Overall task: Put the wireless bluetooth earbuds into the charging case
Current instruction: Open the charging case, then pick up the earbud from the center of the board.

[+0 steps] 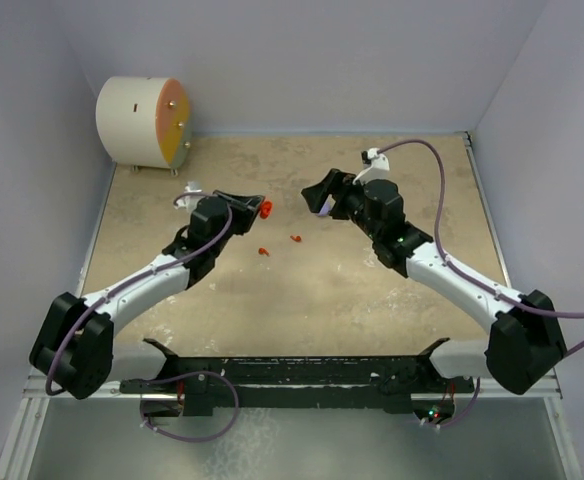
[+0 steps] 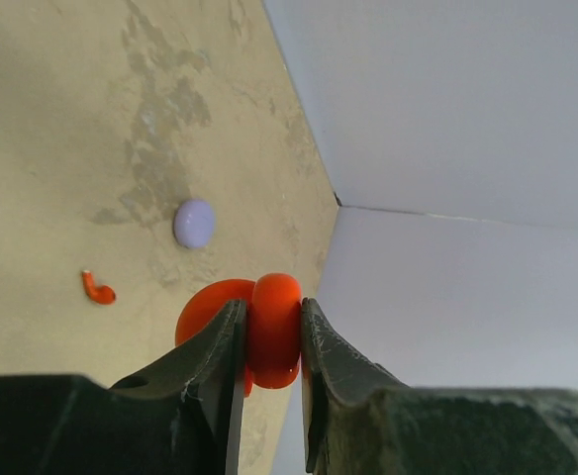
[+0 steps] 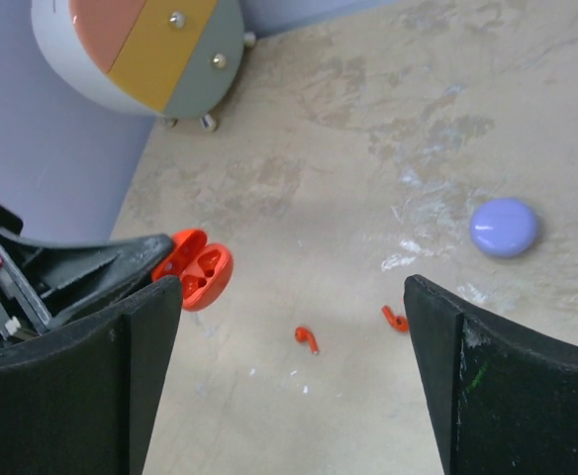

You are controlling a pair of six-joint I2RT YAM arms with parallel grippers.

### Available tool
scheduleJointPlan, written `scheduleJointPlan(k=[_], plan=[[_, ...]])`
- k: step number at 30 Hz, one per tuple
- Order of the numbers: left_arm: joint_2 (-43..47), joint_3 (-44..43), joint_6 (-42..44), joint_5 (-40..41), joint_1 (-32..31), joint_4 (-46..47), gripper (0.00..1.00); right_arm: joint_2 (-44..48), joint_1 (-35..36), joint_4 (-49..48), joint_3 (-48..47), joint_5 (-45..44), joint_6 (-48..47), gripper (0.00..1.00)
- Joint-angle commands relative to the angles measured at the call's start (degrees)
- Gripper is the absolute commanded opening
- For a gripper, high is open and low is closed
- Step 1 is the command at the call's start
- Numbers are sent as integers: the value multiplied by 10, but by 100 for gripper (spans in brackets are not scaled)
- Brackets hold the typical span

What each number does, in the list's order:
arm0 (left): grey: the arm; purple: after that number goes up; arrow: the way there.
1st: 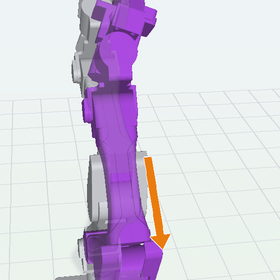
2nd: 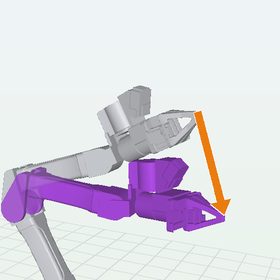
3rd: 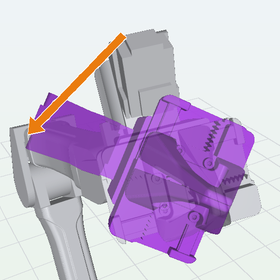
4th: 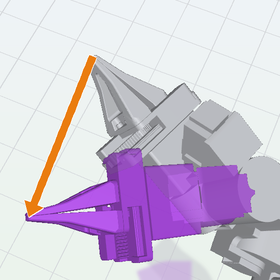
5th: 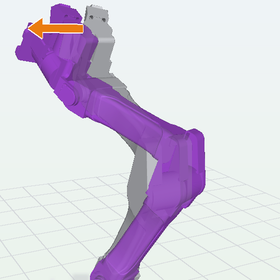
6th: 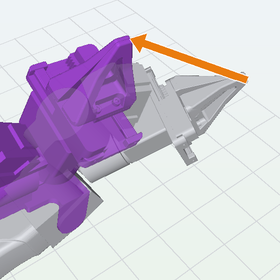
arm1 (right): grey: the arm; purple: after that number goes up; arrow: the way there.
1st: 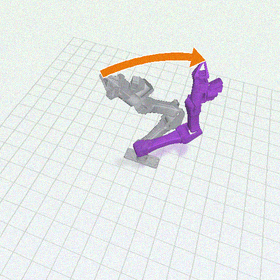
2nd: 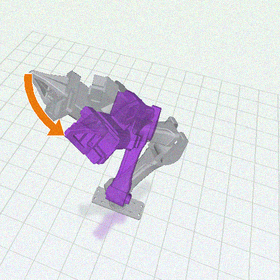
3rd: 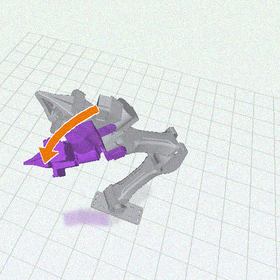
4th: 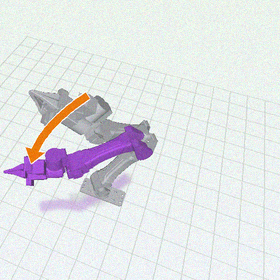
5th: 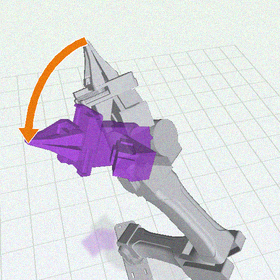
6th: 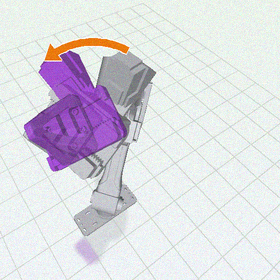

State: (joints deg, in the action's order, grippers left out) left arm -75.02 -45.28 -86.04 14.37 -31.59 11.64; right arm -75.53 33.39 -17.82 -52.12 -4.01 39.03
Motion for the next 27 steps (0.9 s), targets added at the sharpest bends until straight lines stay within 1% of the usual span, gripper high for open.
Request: scheduleJointPlan(k=[1, 5, 8, 11, 13, 15, 20, 23, 27], plan=[[44, 103, -18, 11, 42, 122, 0, 0, 3, 12, -3, -44, -60, 93], [57, 176, -4, -22, 70, 249, 0, -52, 8, 53, -22, -27, -101, 87], [58, 205, 2, -36, 78, 303, 0, -98, 22, 84, -45, -28, -127, 80], [55, 227, 3, -39, 79, 358, 0, -140, 45, 113, -70, -46, -141, 78], [54, 235, 3, -42, 80, 379, 0, -154, 57, 109, -76, -48, -146, 76], [57, 243, 4, -43, 81, 395, 0, -165, 66, 99, -79, -40, -155, 74], [87, 277, -5, -34, 91, 406, 0, -209, 90, 95, -108, -34, -191, 66], [120, 302, -10, -22, 107, 393, 0, -239, 103, 100, -144, -31, -218, 62], [176, 329, -17, 1, 122, 350, 0, -281, 113, 120, -192, -25, -243, 56]])
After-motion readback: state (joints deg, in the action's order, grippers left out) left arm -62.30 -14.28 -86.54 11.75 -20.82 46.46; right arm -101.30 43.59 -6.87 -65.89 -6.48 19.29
